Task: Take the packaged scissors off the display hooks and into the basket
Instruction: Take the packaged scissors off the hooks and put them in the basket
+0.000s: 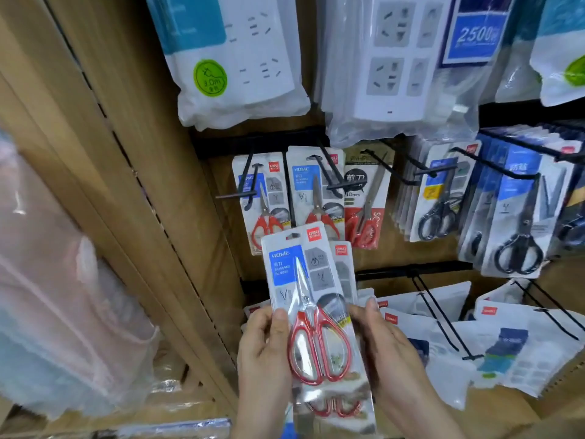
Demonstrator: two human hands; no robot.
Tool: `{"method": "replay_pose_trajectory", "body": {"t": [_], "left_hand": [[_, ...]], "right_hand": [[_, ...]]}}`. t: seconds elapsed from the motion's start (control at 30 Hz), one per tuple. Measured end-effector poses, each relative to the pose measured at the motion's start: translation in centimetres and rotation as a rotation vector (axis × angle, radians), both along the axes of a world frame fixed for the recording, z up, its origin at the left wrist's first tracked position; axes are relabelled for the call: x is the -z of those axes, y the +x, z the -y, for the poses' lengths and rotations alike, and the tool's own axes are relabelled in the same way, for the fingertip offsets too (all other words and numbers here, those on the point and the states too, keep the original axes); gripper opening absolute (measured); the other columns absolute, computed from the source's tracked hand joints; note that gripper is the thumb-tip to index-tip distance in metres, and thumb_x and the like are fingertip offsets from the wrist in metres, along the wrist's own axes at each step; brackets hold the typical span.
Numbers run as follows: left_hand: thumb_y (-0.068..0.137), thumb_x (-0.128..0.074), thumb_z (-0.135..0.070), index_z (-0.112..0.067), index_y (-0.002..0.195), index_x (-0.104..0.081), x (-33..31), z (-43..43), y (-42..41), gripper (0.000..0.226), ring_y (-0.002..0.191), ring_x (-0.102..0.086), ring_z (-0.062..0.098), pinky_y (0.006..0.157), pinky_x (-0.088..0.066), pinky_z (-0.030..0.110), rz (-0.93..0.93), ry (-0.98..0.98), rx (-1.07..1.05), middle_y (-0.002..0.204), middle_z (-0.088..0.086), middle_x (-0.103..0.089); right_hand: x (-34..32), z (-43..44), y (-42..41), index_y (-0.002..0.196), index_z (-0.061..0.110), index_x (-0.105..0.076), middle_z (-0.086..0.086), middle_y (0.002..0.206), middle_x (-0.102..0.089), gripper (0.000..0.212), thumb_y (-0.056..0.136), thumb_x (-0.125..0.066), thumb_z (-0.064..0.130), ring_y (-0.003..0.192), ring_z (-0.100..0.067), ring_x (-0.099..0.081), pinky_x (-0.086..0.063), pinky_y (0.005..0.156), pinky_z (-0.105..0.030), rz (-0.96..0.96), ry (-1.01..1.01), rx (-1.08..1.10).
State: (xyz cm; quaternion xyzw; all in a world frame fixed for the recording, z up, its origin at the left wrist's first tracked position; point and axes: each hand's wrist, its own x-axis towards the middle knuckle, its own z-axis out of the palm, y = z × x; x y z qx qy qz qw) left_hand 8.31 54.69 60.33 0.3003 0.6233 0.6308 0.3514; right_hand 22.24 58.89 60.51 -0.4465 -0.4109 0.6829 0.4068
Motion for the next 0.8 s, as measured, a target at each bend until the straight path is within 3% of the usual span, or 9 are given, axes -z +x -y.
{"method": "replay_pose_trajectory", "body": {"t": [0.07,0.13,0.2,0.3,0.4,0.53,0.7,0.8], "left_hand": [[0.1,-0.051,-0.026,-0.013,0.089,-0.066,-0.1,-0.2,-0.2,0.023,0.072,-0.07,0.024,0.064,-0.058,0.038,0.091,0.037,-0.093,0.085,0.013,-0.074],[0.101,-0.05,-0.025,-0.017,0.08,-0.065,0.0,-0.2,-0.5,0.027,0.065,-0.061,0.025,0.059,-0.052,0.035,0.063,0.067,-0.166,0.076,0.018,-0.068],[0.102,-0.05,-0.024,-0.021,0.077,-0.064,0.1,-0.1,-0.7,0.029,0.062,-0.054,0.024,0.059,-0.047,0.037,0.023,0.093,-0.217,0.068,0.017,-0.063],[0.101,-0.049,-0.015,-0.025,0.072,-0.063,-0.2,0.3,-1.0,0.034,0.05,-0.05,0.014,0.046,-0.045,0.026,-0.065,0.156,-0.278,0.056,-0.001,-0.059],[0.1,-0.049,-0.011,-0.027,0.074,-0.064,-0.8,0.6,-1.1,0.034,0.051,-0.053,0.01,0.048,-0.046,0.023,-0.128,0.201,-0.311,0.058,-0.003,-0.063],[0.102,-0.048,-0.011,-0.017,0.079,-0.059,-1.7,0.3,-1.4,0.025,0.046,-0.046,0.006,0.043,-0.041,0.025,-0.141,0.214,-0.317,0.053,-0.006,-0.056],[0.101,-0.048,-0.016,-0.016,0.085,-0.058,-2.9,-0.1,-2.6,0.019,0.044,-0.044,0.008,0.037,-0.038,0.024,-0.175,0.167,-0.296,0.051,-0.003,-0.054],[0.101,-0.049,-0.023,-0.023,0.086,-0.058,-3.6,-0.2,-2.8,0.018,0.054,-0.056,0.016,0.048,-0.049,0.039,-0.257,0.115,-0.273,0.064,0.007,-0.065]], "right_hand": [[-0.1,-0.5,0.1,0.09,0.025,-0.081,-0.004,0.097,-0.078,0.035,0.085,-0.054,0.048,0.092,-0.02,-0.075,-0.055,0.087,-0.039,-0.036,0.04,0.014],[0.0,-1.1,0.2,0.09,0.026,-0.08,-0.002,0.101,-0.077,0.019,0.073,-0.072,0.03,0.09,-0.021,-0.075,-0.056,0.08,-0.036,-0.027,0.097,0.004],[0.2,-1.6,0.4,0.091,0.027,-0.08,0.002,0.103,-0.076,0.029,0.067,-0.08,0.012,0.088,-0.018,-0.074,-0.058,0.073,-0.03,-0.014,0.14,-0.05],[-0.2,-2.1,0.7,0.093,0.021,-0.078,0.011,0.097,-0.076,0.032,0.074,-0.077,-0.005,0.083,-0.001,-0.072,-0.053,0.066,-0.011,0.006,0.207,-0.065],[-0.7,-2.5,1.0,0.093,0.025,-0.077,0.015,0.095,-0.075,0.03,0.078,-0.076,-0.002,0.082,0.001,-0.071,-0.053,0.063,-0.012,0.007,0.24,-0.064],[-1.0,-2.7,1.0,0.094,0.04,-0.074,0.024,0.104,-0.07,0.03,0.083,-0.074,0.011,0.089,-0.009,-0.068,-0.054,0.079,-0.033,0.096,0.327,-0.087],[-1.4,-2.7,0.9,0.083,0.042,-0.077,0.025,0.099,-0.072,0.032,0.09,-0.067,0.013,0.1,0.009,-0.063,-0.045,0.085,-0.016,0.163,0.403,-0.147],[-1.5,-2.6,0.8,0.081,0.041,-0.078,0.019,0.097,-0.075,0.033,0.09,-0.067,0.011,0.088,0.009,-0.065,-0.047,0.075,-0.008,0.185,0.437,-0.168]]}}
